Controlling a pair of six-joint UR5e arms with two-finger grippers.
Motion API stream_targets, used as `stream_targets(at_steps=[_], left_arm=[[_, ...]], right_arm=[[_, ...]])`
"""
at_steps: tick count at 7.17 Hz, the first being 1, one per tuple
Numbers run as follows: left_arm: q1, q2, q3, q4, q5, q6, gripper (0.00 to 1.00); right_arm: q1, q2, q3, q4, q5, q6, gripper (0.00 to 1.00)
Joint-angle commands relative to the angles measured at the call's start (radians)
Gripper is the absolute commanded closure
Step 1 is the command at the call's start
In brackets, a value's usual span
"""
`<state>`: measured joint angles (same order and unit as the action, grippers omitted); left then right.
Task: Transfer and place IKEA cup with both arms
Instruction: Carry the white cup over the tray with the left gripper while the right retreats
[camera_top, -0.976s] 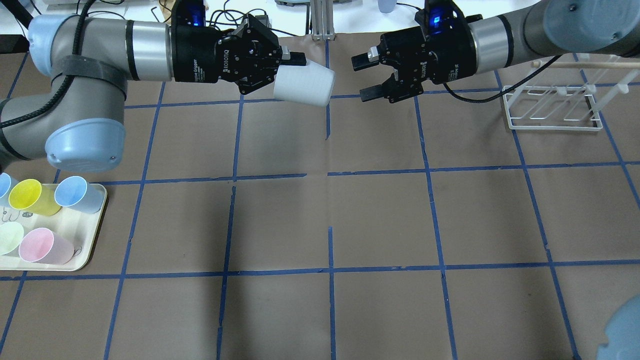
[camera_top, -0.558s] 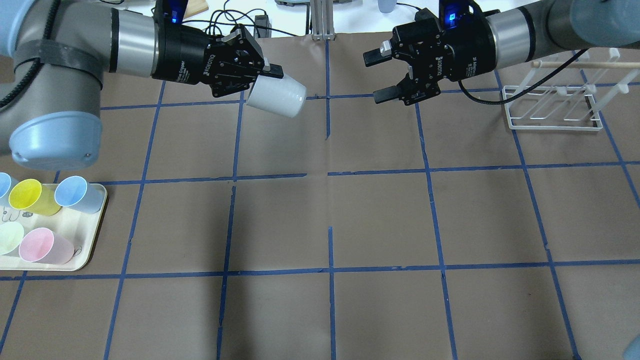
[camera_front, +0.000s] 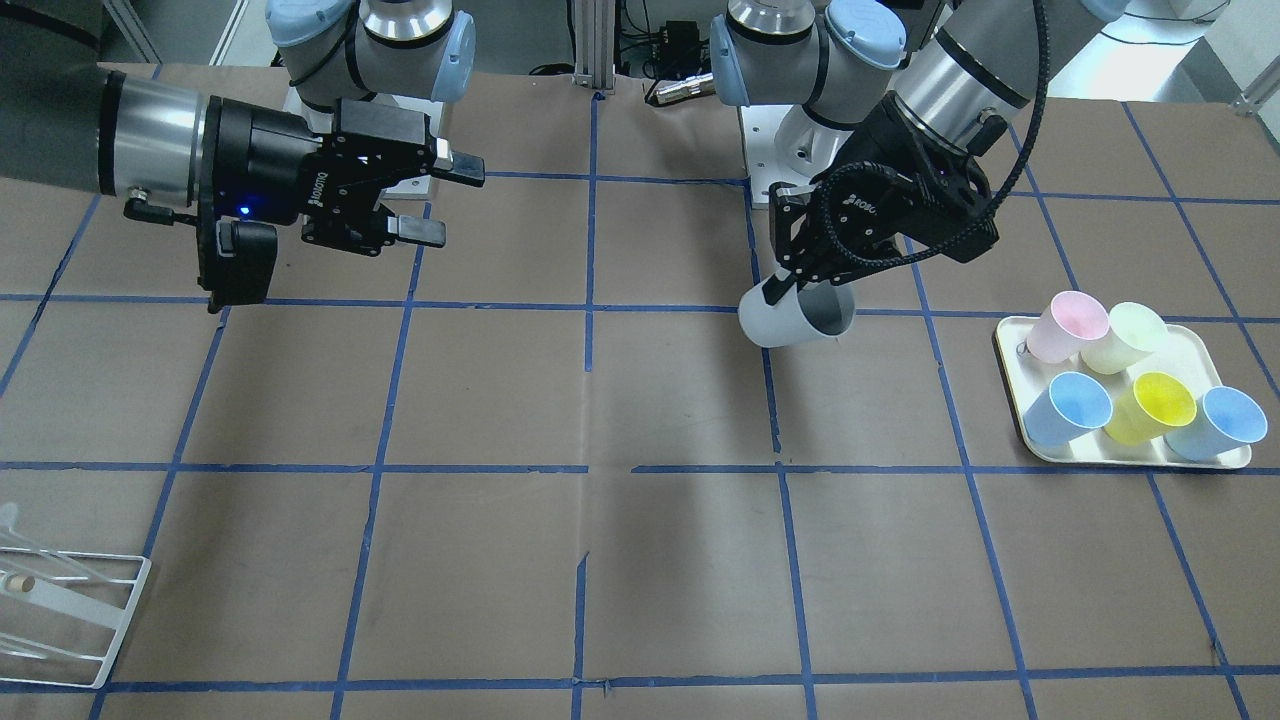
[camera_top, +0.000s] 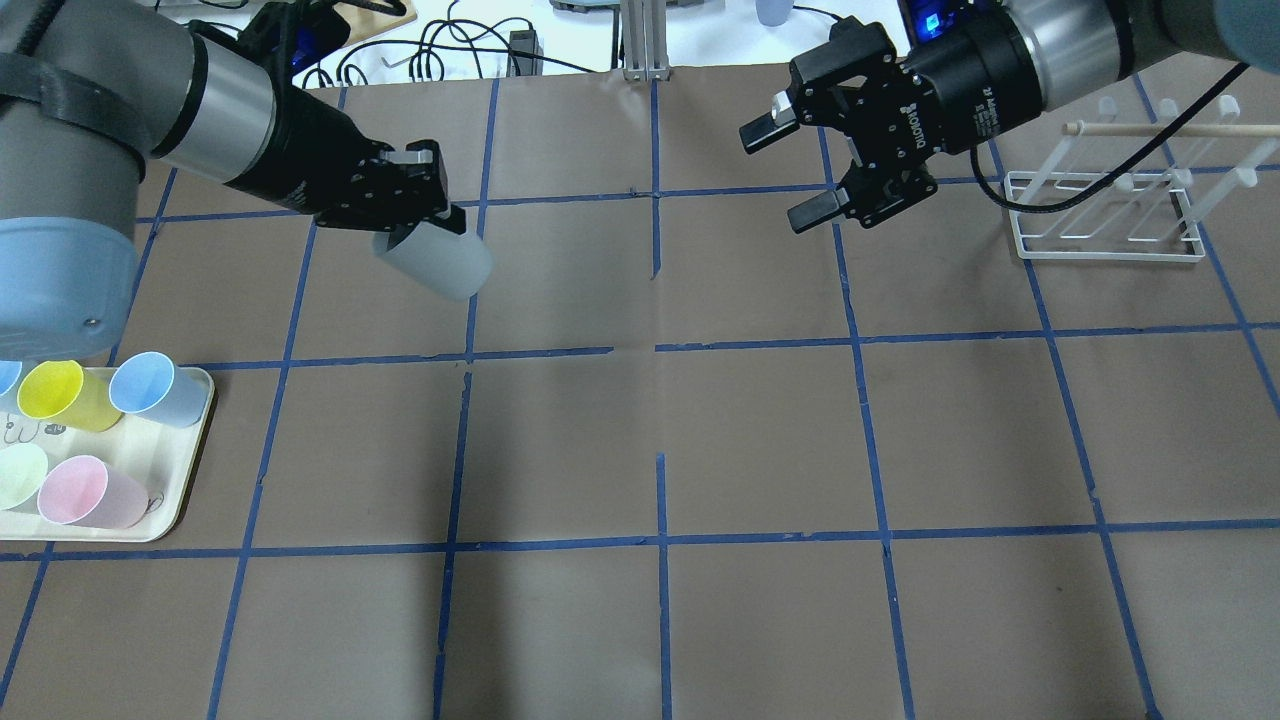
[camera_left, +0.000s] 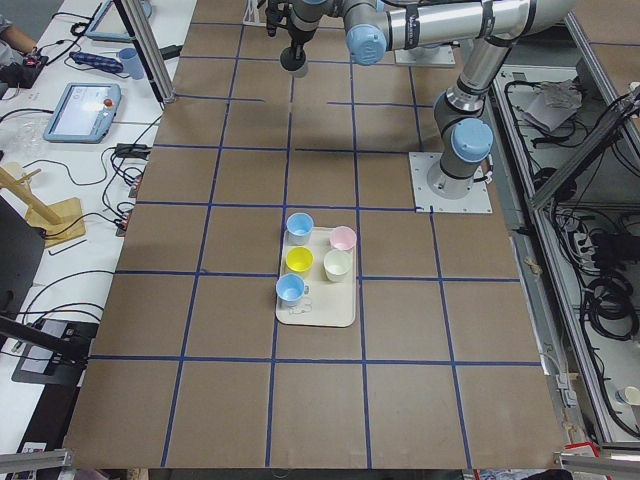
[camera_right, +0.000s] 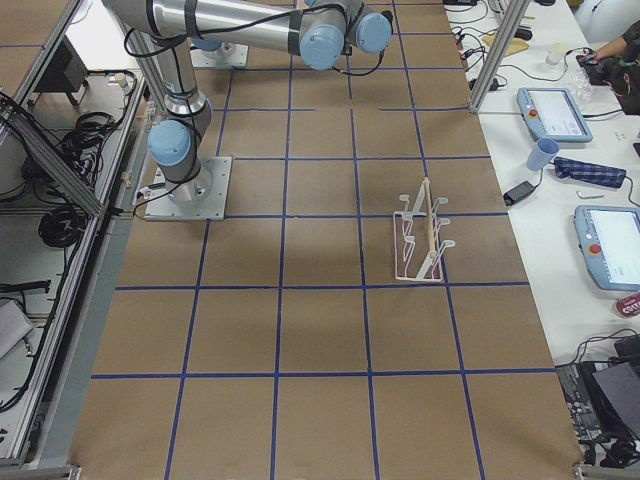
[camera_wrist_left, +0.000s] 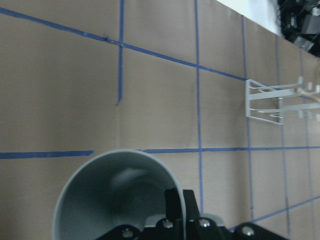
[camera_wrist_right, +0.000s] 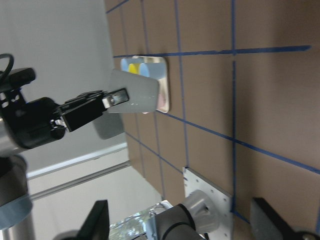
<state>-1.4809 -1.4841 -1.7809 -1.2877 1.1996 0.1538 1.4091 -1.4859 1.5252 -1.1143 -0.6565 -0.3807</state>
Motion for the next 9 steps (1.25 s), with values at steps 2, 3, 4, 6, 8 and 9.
stream_targets(at_steps=[2,3,4,6,8,9], left_arm=[[0.135,0.042,-0.009,-0.149,0.248,0.553,1.0],[0.251,0.042,-0.009,-0.183,0.248,0.792,1.0],[0.361,0.041,-0.011,-0.203,0.247,0.969,1.0],[0.561,0.004,-0.017,-0.2,0.252,1.264,1.0],[0.654,-0.021,-0.023,-0.185,0.354,1.464,1.0],[0.701,-0.036,-0.023,-0.18,0.4,1.528,1.0]], right_arm=[[0.007,-0.082,0.007,-0.214,-0.405,0.355,0.0],[0.008,-0.105,0.006,-0.216,-0.499,0.434,0.0],[0.036,-0.112,-0.002,-0.228,-0.609,0.506,0.0],[0.135,-0.106,0.009,-0.352,-0.821,0.639,0.0],[0.175,-0.093,0.051,-0.395,-0.914,0.649,0.0],[0.175,-0.094,0.103,-0.477,-0.923,0.636,0.0]])
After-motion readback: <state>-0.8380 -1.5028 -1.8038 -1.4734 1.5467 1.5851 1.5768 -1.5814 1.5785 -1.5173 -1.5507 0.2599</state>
